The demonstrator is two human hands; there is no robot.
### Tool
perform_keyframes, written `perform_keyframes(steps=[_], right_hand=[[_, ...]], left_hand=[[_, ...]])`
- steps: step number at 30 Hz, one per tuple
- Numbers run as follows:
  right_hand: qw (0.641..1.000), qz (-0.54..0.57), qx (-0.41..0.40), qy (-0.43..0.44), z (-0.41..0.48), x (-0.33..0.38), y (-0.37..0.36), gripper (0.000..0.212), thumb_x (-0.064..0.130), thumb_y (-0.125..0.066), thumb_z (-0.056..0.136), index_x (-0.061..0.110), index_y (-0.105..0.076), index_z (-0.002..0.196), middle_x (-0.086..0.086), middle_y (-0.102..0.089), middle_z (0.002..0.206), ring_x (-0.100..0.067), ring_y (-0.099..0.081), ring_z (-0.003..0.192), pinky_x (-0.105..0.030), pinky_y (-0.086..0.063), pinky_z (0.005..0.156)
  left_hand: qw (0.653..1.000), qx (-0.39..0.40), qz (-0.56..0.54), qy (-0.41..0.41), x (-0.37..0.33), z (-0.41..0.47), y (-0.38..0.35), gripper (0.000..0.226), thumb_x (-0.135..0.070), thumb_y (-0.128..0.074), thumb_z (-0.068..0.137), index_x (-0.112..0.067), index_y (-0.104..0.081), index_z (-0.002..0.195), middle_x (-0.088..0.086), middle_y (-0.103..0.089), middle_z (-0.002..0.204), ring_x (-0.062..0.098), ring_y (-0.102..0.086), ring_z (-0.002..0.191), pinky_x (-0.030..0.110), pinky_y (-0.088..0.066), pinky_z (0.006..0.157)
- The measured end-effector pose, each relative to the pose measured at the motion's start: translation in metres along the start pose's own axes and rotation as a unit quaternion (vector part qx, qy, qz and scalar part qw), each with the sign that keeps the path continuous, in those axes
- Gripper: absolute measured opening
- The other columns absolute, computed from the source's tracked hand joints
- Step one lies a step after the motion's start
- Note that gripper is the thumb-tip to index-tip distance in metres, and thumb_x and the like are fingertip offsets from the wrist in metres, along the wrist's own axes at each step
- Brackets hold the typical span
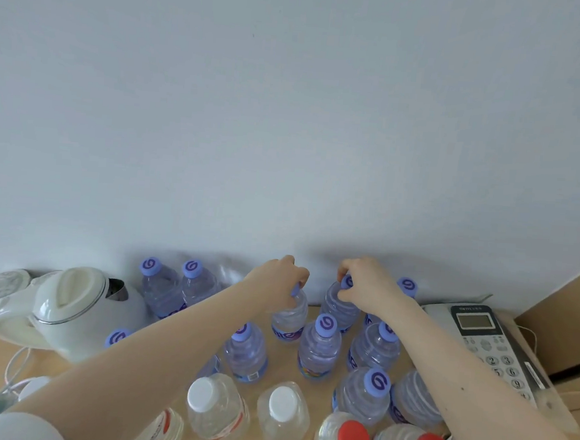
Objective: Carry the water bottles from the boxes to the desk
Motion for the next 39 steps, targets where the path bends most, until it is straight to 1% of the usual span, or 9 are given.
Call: perform_keyframes(steps=[7, 13, 17, 21, 24, 27, 31, 37, 39], right_hand=[[1.0, 0.007, -0.007, 0.015, 0.002, 0.026, 0.0, 0.022, 0.011, -0.061, 0.084, 0.009, -0.062, 0.107, -0.007, -0.048, 0.097, -0.022, -0.05, 0.08, -0.022, -0.031, 0.052], [0.999, 0.007, -0.004, 0.033, 0.012, 0.054, -0.01, 0.024, 0.01, -0.062, 0.082, 0.01, -0.062, 0.106, -0.007, -0.051, 0.098, -0.019, -0.047, 0.085, -0.026, -0.037, 0.065], [0.999, 0.017, -0.005, 0.052, 0.018, 0.072, -0.016, 0.021, 0.011, -0.062, 0.082, 0.01, -0.063, 0.103, -0.006, -0.051, 0.095, -0.017, -0.046, 0.082, -0.022, -0.032, 0.053], [0.998, 0.016, -0.003, 0.064, 0.021, 0.087, -0.019, 0.023, 0.008, -0.061, 0.083, 0.006, -0.062, 0.106, -0.003, -0.049, 0.088, -0.016, -0.042, 0.078, -0.022, -0.031, 0.052], [0.998, 0.017, -0.005, 0.064, 0.024, 0.093, -0.024, 0.023, 0.007, -0.06, 0.084, 0.007, -0.062, 0.107, 0.003, -0.045, 0.08, -0.017, -0.04, 0.085, -0.026, -0.034, 0.062], [0.998, 0.017, -0.001, 0.062, 0.026, 0.097, -0.028, 0.024, 0.007, -0.06, 0.083, 0.008, -0.062, 0.108, -0.002, -0.046, 0.088, -0.018, -0.04, 0.091, -0.027, -0.035, 0.068], [0.998, 0.015, 0.003, 0.065, 0.03, 0.098, -0.031, 0.025, 0.008, -0.062, 0.082, 0.008, -0.062, 0.108, -0.003, -0.047, 0.091, -0.016, -0.037, 0.091, -0.028, -0.035, 0.069], [0.998, 0.012, -0.006, 0.066, 0.034, 0.098, -0.03, 0.026, 0.008, -0.061, 0.082, 0.008, -0.063, 0.108, -0.004, -0.048, 0.091, -0.016, -0.037, 0.089, -0.026, -0.032, 0.065], [0.998, 0.01, -0.011, 0.068, 0.034, 0.098, -0.029, 0.026, 0.007, -0.061, 0.082, 0.008, -0.064, 0.108, -0.002, -0.047, 0.09, -0.015, -0.037, 0.089, -0.026, -0.032, 0.065]], left_hand=[[1.0, -0.008, -0.009, 0.018, 0.024, -0.009, 0.008, 0.022, -0.011, -0.048, 0.089, -0.006, -0.056, 0.109, 0.005, -0.037, 0.093, 0.025, -0.041, 0.071, 0.03, -0.038, 0.066], [0.999, -0.01, 0.017, 0.03, 0.052, -0.025, 0.015, 0.019, -0.014, -0.047, 0.091, -0.007, -0.054, 0.107, 0.005, -0.035, 0.092, 0.025, -0.04, 0.072, 0.03, -0.037, 0.066], [0.999, -0.006, 0.024, 0.034, 0.068, -0.033, 0.014, 0.02, -0.013, -0.047, 0.091, -0.006, -0.054, 0.109, 0.006, -0.035, 0.093, 0.025, -0.039, 0.072, 0.031, -0.037, 0.067], [0.999, 0.0, 0.02, 0.038, 0.079, -0.035, 0.012, 0.021, -0.013, -0.048, 0.092, -0.006, -0.055, 0.11, 0.006, -0.035, 0.094, 0.025, -0.04, 0.073, 0.032, -0.04, 0.07], [0.999, 0.0, 0.011, 0.04, 0.085, -0.035, 0.011, 0.022, -0.012, -0.048, 0.092, -0.005, -0.056, 0.111, 0.006, -0.036, 0.095, 0.026, -0.041, 0.074, 0.031, -0.038, 0.069], [0.999, 0.006, 0.015, 0.04, 0.087, -0.032, 0.011, 0.022, -0.012, -0.048, 0.093, -0.007, -0.057, 0.113, 0.01, -0.041, 0.1, 0.026, -0.043, 0.075, 0.031, -0.038, 0.07], [0.999, 0.016, 0.022, 0.039, 0.088, -0.029, 0.011, 0.023, -0.011, -0.048, 0.094, -0.006, -0.057, 0.115, 0.014, -0.048, 0.114, 0.031, -0.052, 0.086, 0.03, -0.038, 0.071], [0.999, 0.002, 0.021, 0.031, 0.091, -0.026, 0.012, 0.022, -0.011, -0.048, 0.094, -0.006, -0.056, 0.113, 0.015, -0.049, 0.115, 0.027, -0.046, 0.082, 0.03, -0.037, 0.07], [0.999, 0.0, 0.025, 0.03, 0.09, -0.026, 0.012, 0.022, -0.012, -0.049, 0.094, -0.007, -0.056, 0.115, 0.015, -0.048, 0.115, 0.031, -0.052, 0.088, 0.03, -0.037, 0.071]])
Point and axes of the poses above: each hand's wrist, its own z-axis towards the middle knuckle, its own y-axis out of the back of the hand, x = y × z, the point moved 3 cm from there along z, towards the middle knuckle
